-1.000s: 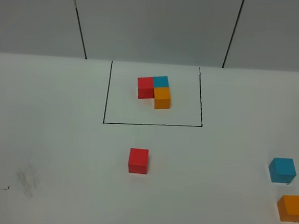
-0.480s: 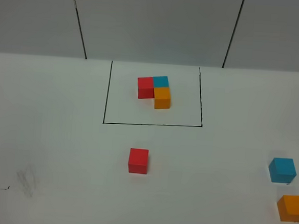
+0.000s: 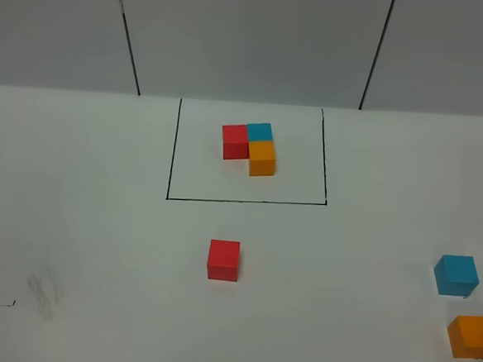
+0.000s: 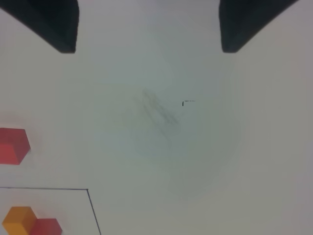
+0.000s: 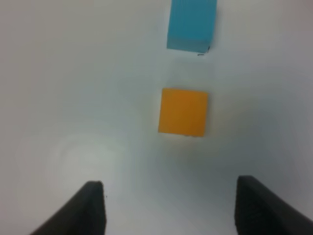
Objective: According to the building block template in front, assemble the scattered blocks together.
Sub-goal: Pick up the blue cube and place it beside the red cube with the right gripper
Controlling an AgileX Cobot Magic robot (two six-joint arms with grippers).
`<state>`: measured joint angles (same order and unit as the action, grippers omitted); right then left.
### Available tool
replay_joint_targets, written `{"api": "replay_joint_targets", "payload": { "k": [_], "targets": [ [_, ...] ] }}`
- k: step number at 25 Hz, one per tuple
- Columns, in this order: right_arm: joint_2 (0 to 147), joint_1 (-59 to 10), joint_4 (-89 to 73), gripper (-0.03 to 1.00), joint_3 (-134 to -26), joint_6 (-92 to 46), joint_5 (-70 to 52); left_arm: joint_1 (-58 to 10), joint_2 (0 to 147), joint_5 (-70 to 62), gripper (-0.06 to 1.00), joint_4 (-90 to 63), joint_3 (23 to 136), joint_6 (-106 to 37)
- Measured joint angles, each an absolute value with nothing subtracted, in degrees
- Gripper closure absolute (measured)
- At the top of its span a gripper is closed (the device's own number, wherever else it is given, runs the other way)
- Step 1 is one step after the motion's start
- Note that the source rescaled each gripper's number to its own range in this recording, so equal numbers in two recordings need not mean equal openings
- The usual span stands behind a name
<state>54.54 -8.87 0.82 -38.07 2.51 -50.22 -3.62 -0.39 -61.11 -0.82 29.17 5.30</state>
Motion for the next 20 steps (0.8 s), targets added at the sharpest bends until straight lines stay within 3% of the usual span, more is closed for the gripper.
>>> {"api": "replay_joint_targets", "payload": {
  "k": [20],
  "targets": [
    [58.0, -8.9, 2.8, 0.73, -43.9, 2.1, -52.8, -3.6, -0.4, -61.1, -0.03, -0.8, 29.2, 5.3]
  ]
}}
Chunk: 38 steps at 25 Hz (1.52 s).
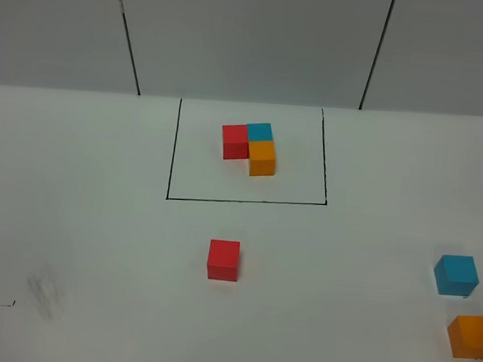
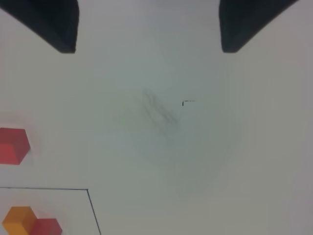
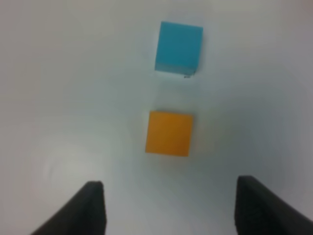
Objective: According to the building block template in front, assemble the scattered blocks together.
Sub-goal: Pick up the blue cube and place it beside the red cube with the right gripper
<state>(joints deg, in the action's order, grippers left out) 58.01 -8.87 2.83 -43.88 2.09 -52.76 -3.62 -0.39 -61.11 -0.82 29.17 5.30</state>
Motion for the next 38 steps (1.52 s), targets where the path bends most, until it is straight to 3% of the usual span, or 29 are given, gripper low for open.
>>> {"api": "replay_joint_targets", "payload": {
  "k": [17, 27, 38],
  "targets": [
    [62.9, -8.9, -0.8, 0.73, -45.9, -0.6, -56.0, -3.6, -0.4, -61.1, -0.03, -0.8, 29.2, 5.3],
    [75.5, -8.9, -1.2, 0.73, -54.8, 0.0, -53.6, -3.6, -0.4, -61.1, -0.03, -0.8, 29.2, 5.3],
    [84.5, -8.9, -1.3, 0.73, -66.0, 1.2, -61.7, -3.6, -0.4, -61.1, -0.03, -0.8, 29.2, 5.3]
  ]
}}
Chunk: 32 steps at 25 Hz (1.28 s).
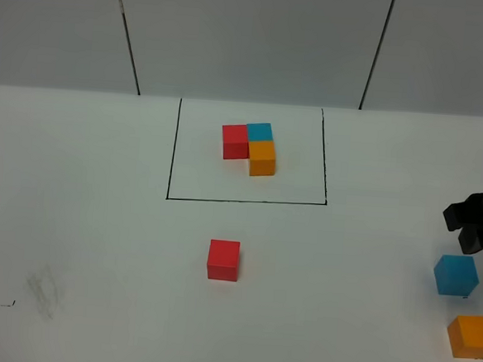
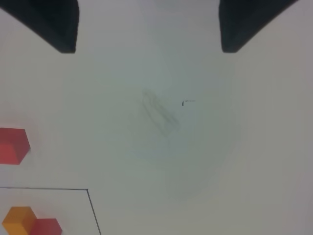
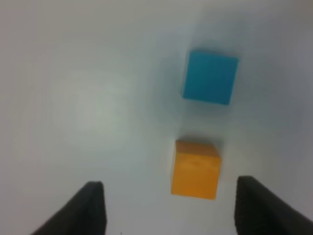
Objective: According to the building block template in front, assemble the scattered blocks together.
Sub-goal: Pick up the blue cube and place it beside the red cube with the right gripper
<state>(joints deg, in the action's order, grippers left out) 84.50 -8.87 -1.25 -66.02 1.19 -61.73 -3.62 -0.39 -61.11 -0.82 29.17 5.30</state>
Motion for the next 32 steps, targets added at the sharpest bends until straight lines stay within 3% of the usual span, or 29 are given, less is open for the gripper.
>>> {"api": "replay_joint_targets", "payload": {
  "k": [32],
  "targets": [
    [98.2, -6.3, 4.4, 0.73, -69.6, 9.0, -56.6, -3.6, -0.4, -61.1, -0.02, -0.8, 29.2, 5.3]
  ]
}}
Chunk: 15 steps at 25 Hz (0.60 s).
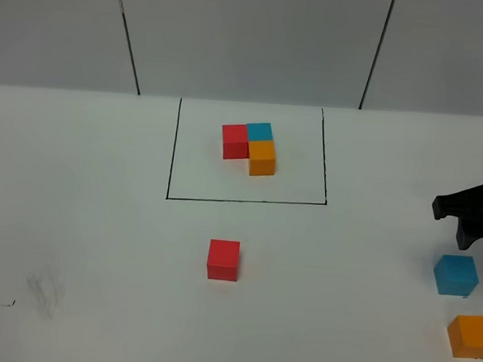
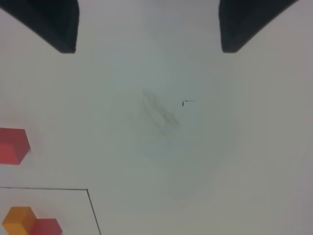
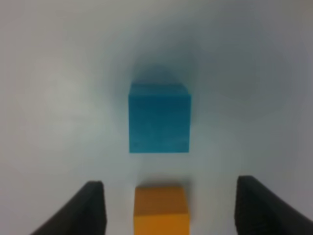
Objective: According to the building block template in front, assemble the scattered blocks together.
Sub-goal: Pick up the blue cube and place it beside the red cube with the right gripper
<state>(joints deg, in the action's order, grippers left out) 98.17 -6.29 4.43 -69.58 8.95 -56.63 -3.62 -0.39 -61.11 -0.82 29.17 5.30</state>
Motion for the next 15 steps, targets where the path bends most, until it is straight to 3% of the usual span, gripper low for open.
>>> {"api": "replay_joint_targets", "payload": {
  "k": [15],
  "targets": [
    [103.9, -6.2, 4.4, 0.73, -69.6, 9.0, -52.8, -3.6, -0.4, -61.1, -0.02, -0.8, 29.2, 5.3]
  ]
}}
